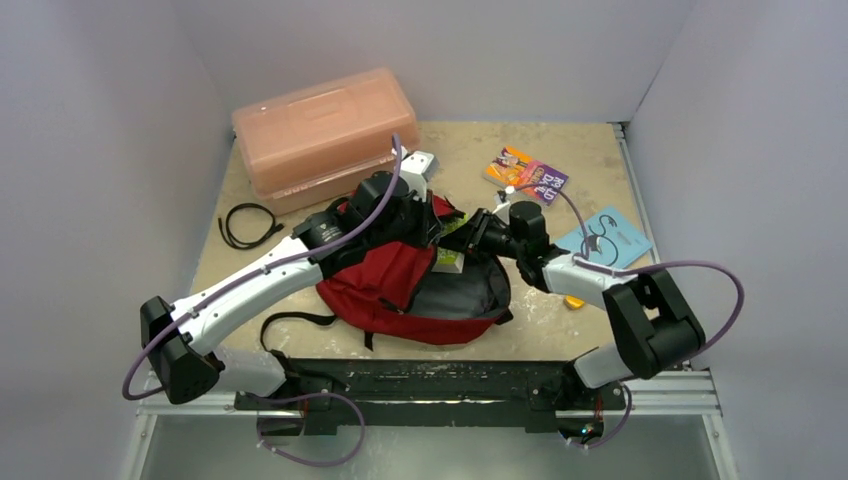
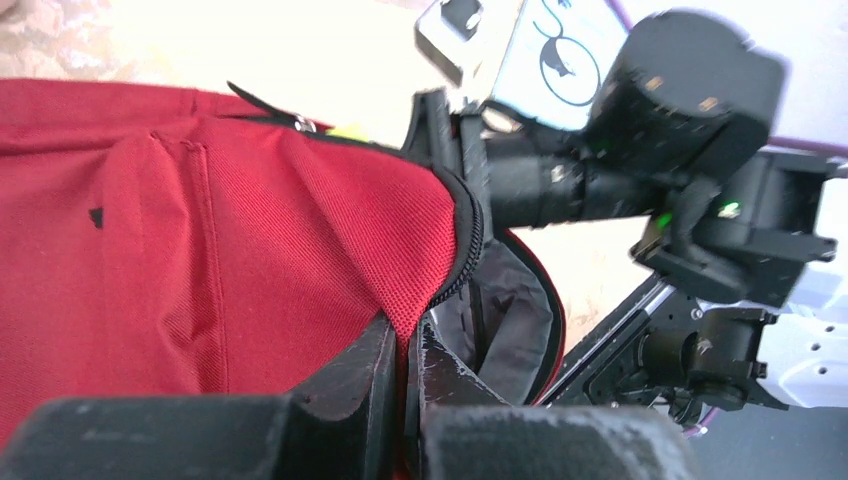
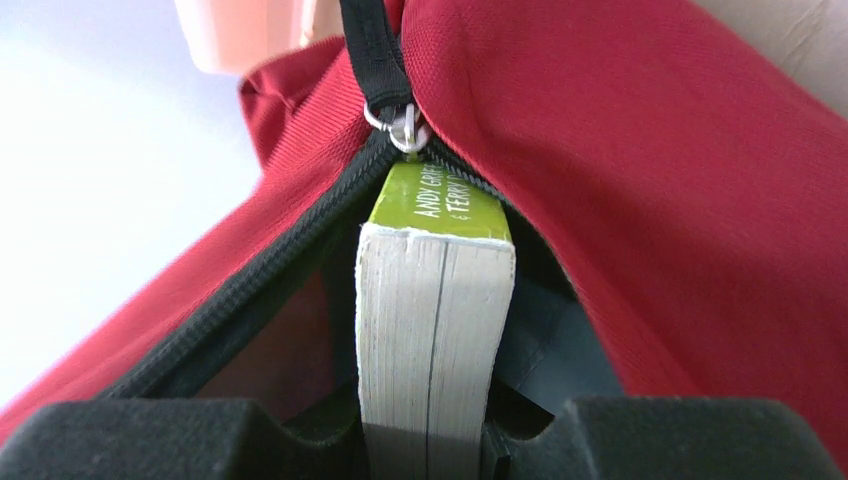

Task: Pack the student bag
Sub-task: Place the book in the student bag.

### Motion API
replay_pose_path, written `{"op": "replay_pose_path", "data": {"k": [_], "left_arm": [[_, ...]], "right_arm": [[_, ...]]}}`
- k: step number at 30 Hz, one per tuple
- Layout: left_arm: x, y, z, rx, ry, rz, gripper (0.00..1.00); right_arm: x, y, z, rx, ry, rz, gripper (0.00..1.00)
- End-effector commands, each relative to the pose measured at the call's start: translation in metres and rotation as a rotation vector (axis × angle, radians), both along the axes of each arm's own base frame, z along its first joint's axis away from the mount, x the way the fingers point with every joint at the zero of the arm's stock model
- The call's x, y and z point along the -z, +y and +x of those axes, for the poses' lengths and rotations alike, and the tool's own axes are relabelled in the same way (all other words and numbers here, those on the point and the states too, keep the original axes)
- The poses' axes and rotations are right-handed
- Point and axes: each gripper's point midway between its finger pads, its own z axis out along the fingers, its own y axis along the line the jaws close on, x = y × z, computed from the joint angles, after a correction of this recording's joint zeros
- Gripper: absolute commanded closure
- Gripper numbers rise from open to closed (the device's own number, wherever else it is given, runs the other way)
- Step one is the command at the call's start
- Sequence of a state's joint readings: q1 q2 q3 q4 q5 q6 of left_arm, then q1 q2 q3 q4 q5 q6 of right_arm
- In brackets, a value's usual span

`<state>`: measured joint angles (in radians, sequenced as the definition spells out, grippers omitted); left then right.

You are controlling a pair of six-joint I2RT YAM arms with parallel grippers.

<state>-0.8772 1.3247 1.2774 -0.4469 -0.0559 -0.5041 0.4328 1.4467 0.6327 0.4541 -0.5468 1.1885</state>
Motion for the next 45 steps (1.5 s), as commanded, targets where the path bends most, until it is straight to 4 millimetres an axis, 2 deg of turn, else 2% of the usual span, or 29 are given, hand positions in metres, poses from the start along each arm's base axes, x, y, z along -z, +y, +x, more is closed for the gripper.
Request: {"op": "replay_pose_path", "data": {"k": [1, 5, 9, 13, 15, 17, 20, 21, 24, 30, 32, 34, 38, 40, 42, 43, 45], "left_arm": [[-0.063, -0.009, 0.011, 0.003, -0.136, -0.112, 1.00], [-0.064, -0.013, 0.015, -0.003, -0.132, -0.115, 1.00], [-0.053, -0.021, 0.015, -0.007, -0.079, -0.139, 1.00], [-0.043, -0.016, 0.017, -0.031, -0.068, -0.114, 1.00], [-0.039, -0.008, 0.019, -0.066, -0.077, -0.090, 1.00], [-0.032, 0.001, 0.022, -0.100, -0.090, -0.062, 1.00], [-0.022, 0.015, 0.027, -0.150, -0.099, -0.026, 1.00], [-0.019, 0.018, 0.028, -0.163, -0.099, -0.021, 1.00], [-0.012, 0.021, 0.029, -0.169, -0.095, -0.006, 1.00], [-0.005, 0.024, 0.027, -0.162, -0.085, 0.006, 1.00], [-0.003, 0.024, 0.027, -0.158, -0.086, 0.010, 1.00], [-0.002, 0.025, 0.026, -0.161, -0.085, 0.011, 1.00], [0.000, 0.025, 0.025, -0.152, -0.084, 0.012, 1.00], [0.001, 0.026, 0.025, -0.153, -0.083, 0.016, 1.00], [0.002, 0.026, 0.023, -0.145, -0.081, 0.016, 1.00], [0.004, 0.025, 0.022, -0.137, -0.077, 0.019, 1.00], [0.006, 0.024, 0.020, -0.125, -0.069, 0.022, 1.00]], "right_arm": [[-0.044, 0.030, -0.002, -0.119, -0.246, 0.090, 1.00], [-0.024, 0.041, -0.006, -0.104, -0.254, 0.077, 1.00], [-0.023, 0.047, 0.012, 0.009, -0.293, 0.083, 1.00], [-0.024, 0.065, 0.011, 0.025, -0.345, 0.135, 0.99], [-0.008, 0.067, 0.009, 0.031, -0.307, 0.111, 0.83], [0.003, 0.068, 0.002, 0.010, -0.300, 0.089, 0.73], [0.026, 0.059, -0.005, -0.011, -0.273, -0.041, 0.54], [0.028, 0.056, -0.006, -0.022, -0.279, -0.087, 0.48], [0.039, 0.042, -0.012, -0.031, -0.252, -0.219, 0.33], [0.051, 0.023, -0.030, -0.089, -0.193, -0.376, 0.12], [0.057, 0.016, -0.034, -0.117, -0.180, -0.432, 0.10], [0.055, 0.009, -0.037, -0.121, -0.200, -0.470, 0.09], [0.028, -0.002, -0.041, -0.092, -0.242, -0.479, 0.09], [0.023, -0.008, -0.044, -0.081, -0.232, -0.498, 0.09], [0.018, -0.013, -0.047, -0.107, -0.309, -0.521, 0.14], [0.015, -0.018, -0.045, -0.090, -0.335, -0.540, 0.20], [0.000, -0.023, -0.044, -0.060, -0.380, -0.535, 0.22]]}}
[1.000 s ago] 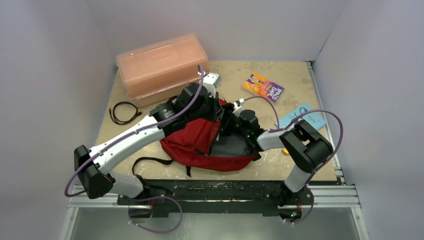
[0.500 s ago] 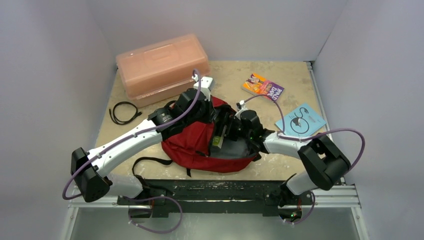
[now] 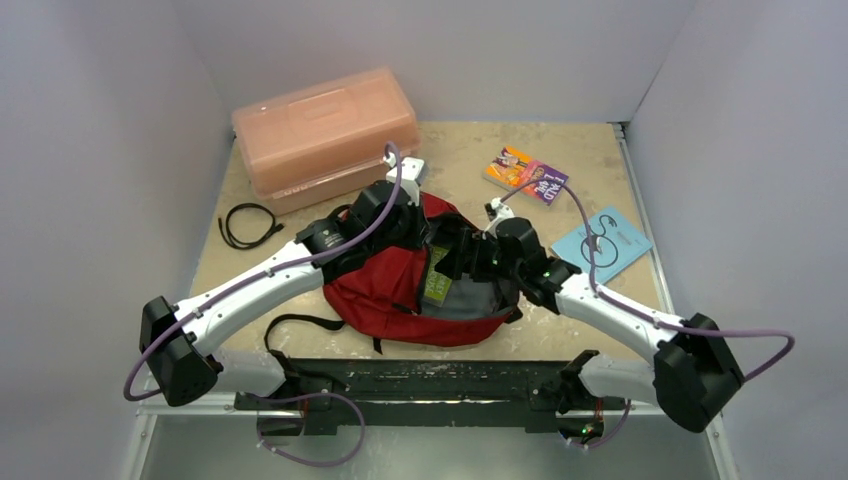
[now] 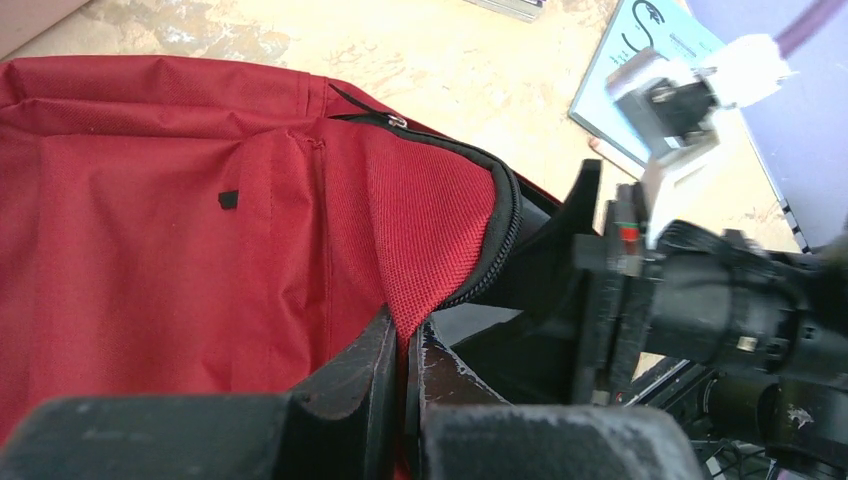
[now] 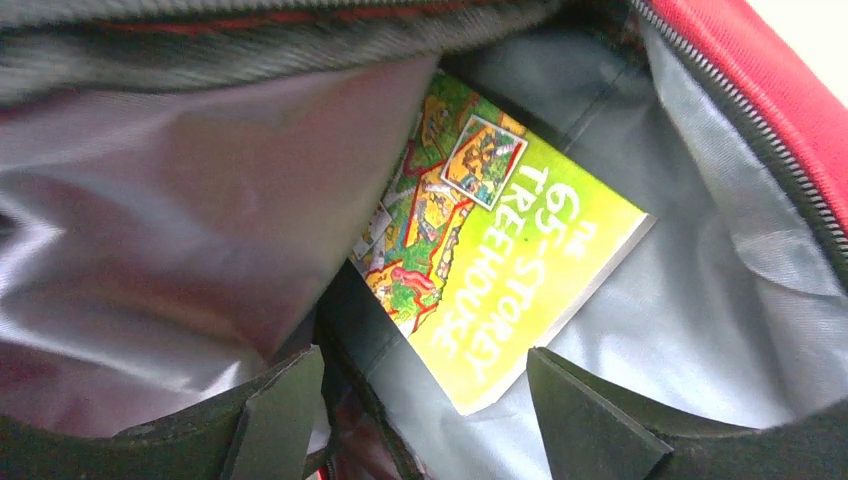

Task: Pack the student bag
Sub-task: Place the book in the student bag, then pick up the book from the center of the board.

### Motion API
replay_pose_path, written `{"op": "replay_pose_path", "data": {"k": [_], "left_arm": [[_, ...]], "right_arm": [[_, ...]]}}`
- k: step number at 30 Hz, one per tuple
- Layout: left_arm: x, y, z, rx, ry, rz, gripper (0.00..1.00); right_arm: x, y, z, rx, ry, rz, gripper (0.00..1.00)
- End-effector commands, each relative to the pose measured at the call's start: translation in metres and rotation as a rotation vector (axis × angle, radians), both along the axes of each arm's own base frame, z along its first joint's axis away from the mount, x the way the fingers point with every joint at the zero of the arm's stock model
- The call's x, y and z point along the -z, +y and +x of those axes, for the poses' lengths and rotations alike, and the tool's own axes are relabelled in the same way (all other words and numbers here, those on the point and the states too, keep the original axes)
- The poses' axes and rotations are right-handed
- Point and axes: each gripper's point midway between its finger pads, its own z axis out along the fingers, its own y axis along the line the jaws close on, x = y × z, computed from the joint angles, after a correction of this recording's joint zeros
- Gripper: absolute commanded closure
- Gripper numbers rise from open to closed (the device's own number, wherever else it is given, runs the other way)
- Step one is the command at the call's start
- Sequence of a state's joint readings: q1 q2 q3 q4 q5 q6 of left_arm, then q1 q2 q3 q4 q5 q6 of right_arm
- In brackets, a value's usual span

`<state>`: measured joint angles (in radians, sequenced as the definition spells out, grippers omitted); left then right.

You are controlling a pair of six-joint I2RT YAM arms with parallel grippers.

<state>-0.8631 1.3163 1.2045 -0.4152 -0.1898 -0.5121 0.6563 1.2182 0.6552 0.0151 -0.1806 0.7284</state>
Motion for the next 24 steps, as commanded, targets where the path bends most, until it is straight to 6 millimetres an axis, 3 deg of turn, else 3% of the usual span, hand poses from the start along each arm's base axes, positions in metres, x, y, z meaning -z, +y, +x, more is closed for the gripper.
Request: {"op": "replay_pose_path", "data": {"k": [1, 4, 8, 12, 15, 18, 22, 24], "left_arm": [[-0.015, 0.002, 0.001, 0.013, -0.042, -0.034, 1.00], [-0.005, 0.003, -0.002, 0.016, -0.023, -0.021, 1.00], [0.012, 0.008, -0.005, 0.020, -0.001, 0.028, 1.00], [0.026, 0.015, -0.006, 0.012, 0.019, 0.079, 1.00], [0.035, 0.016, -0.010, 0.022, 0.038, 0.092, 1.00], [0.041, 0.014, -0.016, 0.042, 0.067, 0.082, 1.00], [0.049, 0.004, -0.027, 0.089, 0.132, 0.049, 1.00], [0.053, 0.000, -0.033, 0.111, 0.164, 0.029, 1.00]], "right_arm": [[-0.033, -0.018, 0.009, 0.039, -0.148, -0.056, 0.23], [-0.071, -0.040, 0.013, 0.113, -0.262, -0.078, 0.24], [-0.120, -0.087, 0.017, 0.276, -0.421, -0.154, 0.15], [-0.142, -0.140, 0.025, 0.497, -0.474, -0.246, 0.06], [-0.140, -0.170, 0.045, 0.625, -0.442, -0.248, 0.01], [-0.130, -0.183, 0.081, 0.669, -0.387, -0.155, 0.01], [-0.096, -0.194, 0.137, 0.663, -0.233, -0.016, 0.01], [-0.070, -0.203, 0.164, 0.671, -0.142, 0.043, 0.01]]}}
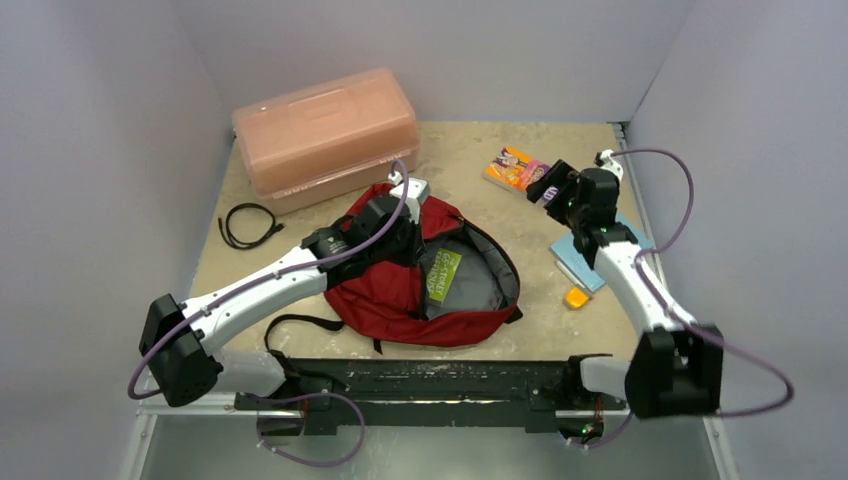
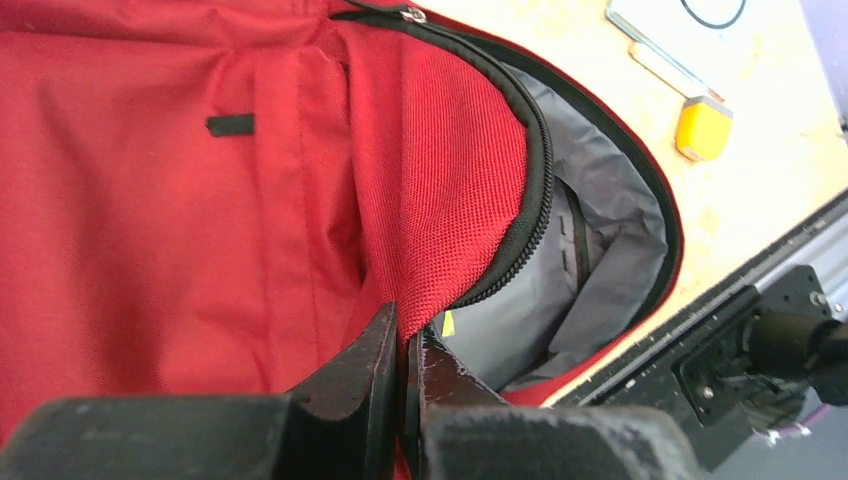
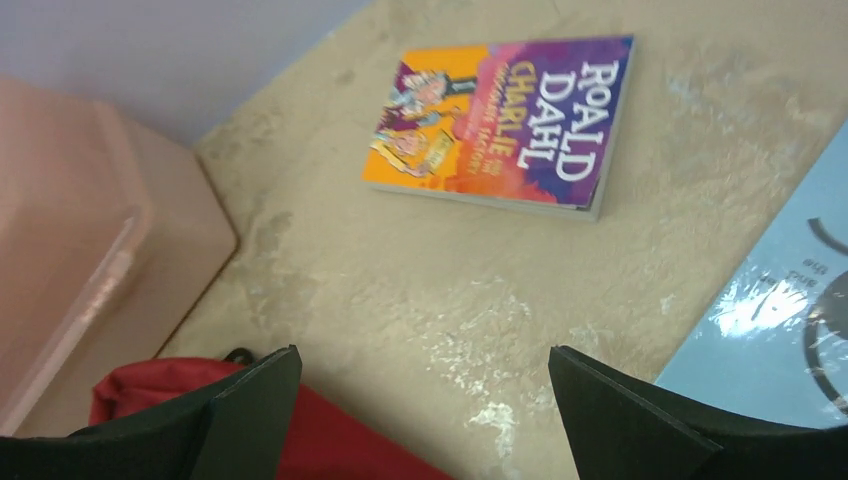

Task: Pack the student bag
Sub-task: Pick up the book from the center of the board.

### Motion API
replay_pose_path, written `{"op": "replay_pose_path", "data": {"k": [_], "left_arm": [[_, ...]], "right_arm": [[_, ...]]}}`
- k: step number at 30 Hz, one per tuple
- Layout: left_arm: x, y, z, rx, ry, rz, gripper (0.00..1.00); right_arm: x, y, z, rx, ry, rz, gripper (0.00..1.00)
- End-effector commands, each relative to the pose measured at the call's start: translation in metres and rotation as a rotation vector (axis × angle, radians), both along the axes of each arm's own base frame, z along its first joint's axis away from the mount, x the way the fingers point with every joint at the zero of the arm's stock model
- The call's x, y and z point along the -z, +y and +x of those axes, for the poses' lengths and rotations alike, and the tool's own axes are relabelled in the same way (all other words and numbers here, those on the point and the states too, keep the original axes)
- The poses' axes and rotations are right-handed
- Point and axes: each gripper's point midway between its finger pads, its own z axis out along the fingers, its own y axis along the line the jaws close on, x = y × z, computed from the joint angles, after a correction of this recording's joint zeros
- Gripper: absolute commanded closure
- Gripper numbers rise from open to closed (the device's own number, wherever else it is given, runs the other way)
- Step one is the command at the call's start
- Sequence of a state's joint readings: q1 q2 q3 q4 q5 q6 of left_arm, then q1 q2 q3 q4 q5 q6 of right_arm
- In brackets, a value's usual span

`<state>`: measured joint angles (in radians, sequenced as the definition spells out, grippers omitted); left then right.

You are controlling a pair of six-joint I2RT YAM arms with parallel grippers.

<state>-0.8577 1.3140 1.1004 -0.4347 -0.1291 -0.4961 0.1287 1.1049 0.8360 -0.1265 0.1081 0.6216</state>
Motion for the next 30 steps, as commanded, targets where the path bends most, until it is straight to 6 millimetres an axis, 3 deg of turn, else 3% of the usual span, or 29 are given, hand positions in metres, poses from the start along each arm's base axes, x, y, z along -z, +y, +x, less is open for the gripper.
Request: {"op": "replay_pose_path", "data": {"k": [1, 5, 12, 17, 23, 27, 30], "left_arm": [[0.007, -0.011, -0.018, 0.063, 0.087, -0.062, 1.00], [0.011, -0.026, -0.031, 0.139, 0.143, -0.117, 1.00], [0.015, -0.048, -0.044, 0.241, 0.218, -0.176, 1.00], [0.016, -0.051, -0.046, 0.254, 0.229, -0.182, 1.00], [0.018, -0.053, -0.046, 0.254, 0.245, -0.177, 1.00], [0.018, -0.054, -0.045, 0.252, 0.251, -0.181, 1.00], [0.017, -0.055, -0.044, 0.249, 0.252, -0.181, 1.00]], "right_arm": [[0.020, 0.001, 0.057, -0.066, 0.019, 0.264, 0.01], [0.042, -0.019, 0.090, -0.068, 0.040, 0.370, 0.05], [0.099, -0.063, 0.106, 0.063, 0.150, 0.482, 0.06], [0.126, -0.062, 0.120, 0.007, 0.178, 0.525, 0.11], [0.139, -0.056, 0.126, -0.017, 0.178, 0.580, 0.18], [0.145, -0.052, 0.128, -0.024, 0.168, 0.621, 0.28], [0.151, -0.052, 0.129, -0.020, 0.176, 0.633, 0.43]]}}
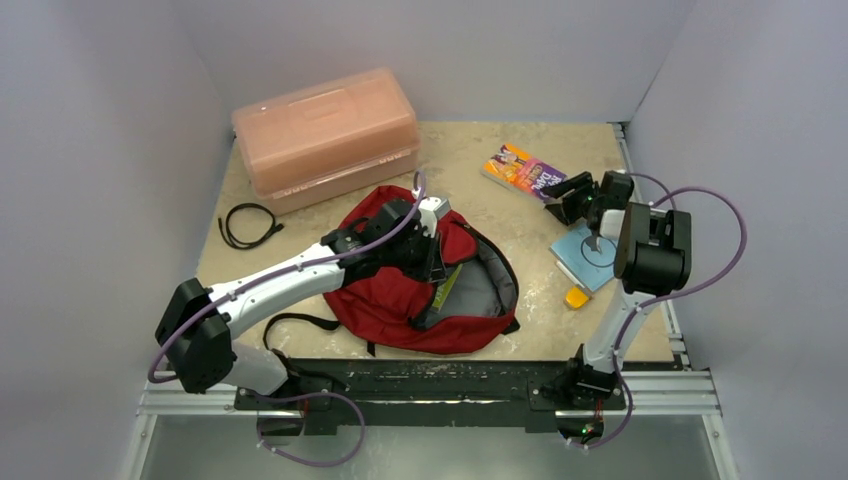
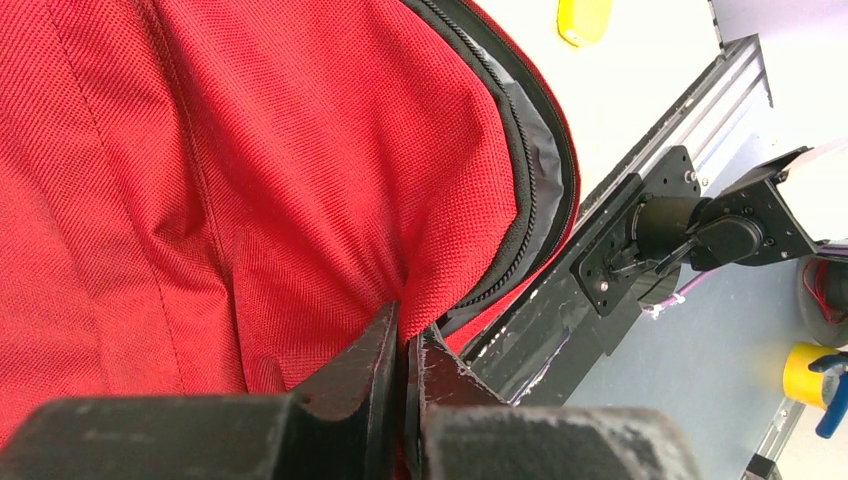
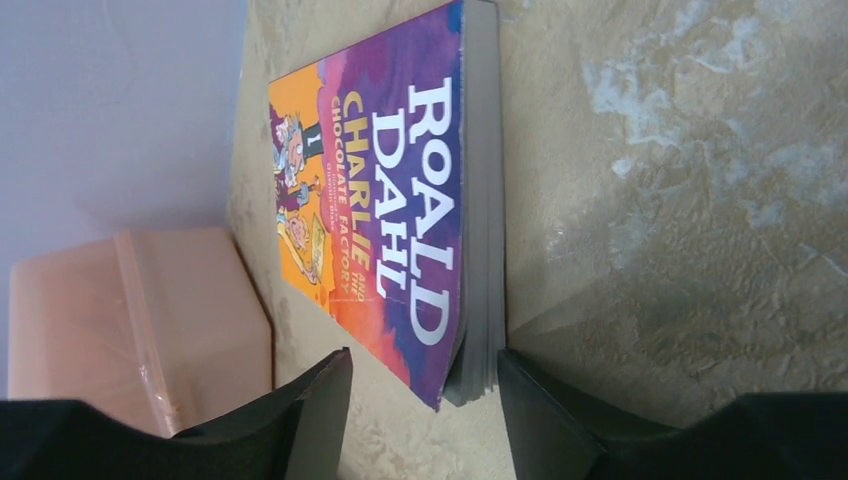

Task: Pack the student bag
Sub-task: Pick up the book from the center of the board.

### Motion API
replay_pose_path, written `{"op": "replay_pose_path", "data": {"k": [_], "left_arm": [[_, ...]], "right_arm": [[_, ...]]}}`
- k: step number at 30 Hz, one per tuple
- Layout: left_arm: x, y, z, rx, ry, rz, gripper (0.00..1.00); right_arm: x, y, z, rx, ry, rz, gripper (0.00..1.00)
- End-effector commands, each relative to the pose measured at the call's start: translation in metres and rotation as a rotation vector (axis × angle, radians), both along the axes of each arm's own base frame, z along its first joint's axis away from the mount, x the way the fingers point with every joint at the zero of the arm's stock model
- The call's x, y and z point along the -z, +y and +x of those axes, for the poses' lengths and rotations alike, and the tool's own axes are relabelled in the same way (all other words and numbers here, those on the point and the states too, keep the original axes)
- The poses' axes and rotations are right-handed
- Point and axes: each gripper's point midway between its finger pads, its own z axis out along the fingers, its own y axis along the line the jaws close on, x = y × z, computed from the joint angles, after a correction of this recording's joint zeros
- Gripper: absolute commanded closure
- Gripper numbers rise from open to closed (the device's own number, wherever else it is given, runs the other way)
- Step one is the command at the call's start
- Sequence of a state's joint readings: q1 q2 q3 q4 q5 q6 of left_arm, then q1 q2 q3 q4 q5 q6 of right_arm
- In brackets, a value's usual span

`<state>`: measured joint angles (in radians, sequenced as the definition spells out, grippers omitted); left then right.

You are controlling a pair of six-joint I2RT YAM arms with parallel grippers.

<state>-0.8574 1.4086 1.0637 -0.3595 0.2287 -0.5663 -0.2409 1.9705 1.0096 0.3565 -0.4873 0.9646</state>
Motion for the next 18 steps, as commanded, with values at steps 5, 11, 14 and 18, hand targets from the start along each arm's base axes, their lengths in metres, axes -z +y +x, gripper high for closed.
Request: {"op": "replay_pose_path", "data": {"k": [5, 11, 14, 18], "left_arm": [[-0.014, -0.007, 0.000, 0.007, 0.011, -0.036, 1.00], [-0.027, -0.002, -0.003, 0.044, -0.046, -0.047, 0.89], [-0.050, 0.005, -0.002, 0.054, -0.130, -0.065, 0.60], [-0.097, 0.006, 0.008, 0.035, -0.226, -0.112, 0.39]], "right_arm": [[-0.006, -0.001, 0.015, 0.005, -0.051, 0.009, 0.75], [-0.015, 0.000, 0.015, -0.016, -0.081, -0.013, 1.00], [-0.029, 0.006, 0.007, -0.024, -0.098, 0.012, 1.00], [-0.056, 0.021, -0.008, -0.028, -0.142, 0.104, 1.00]]}}
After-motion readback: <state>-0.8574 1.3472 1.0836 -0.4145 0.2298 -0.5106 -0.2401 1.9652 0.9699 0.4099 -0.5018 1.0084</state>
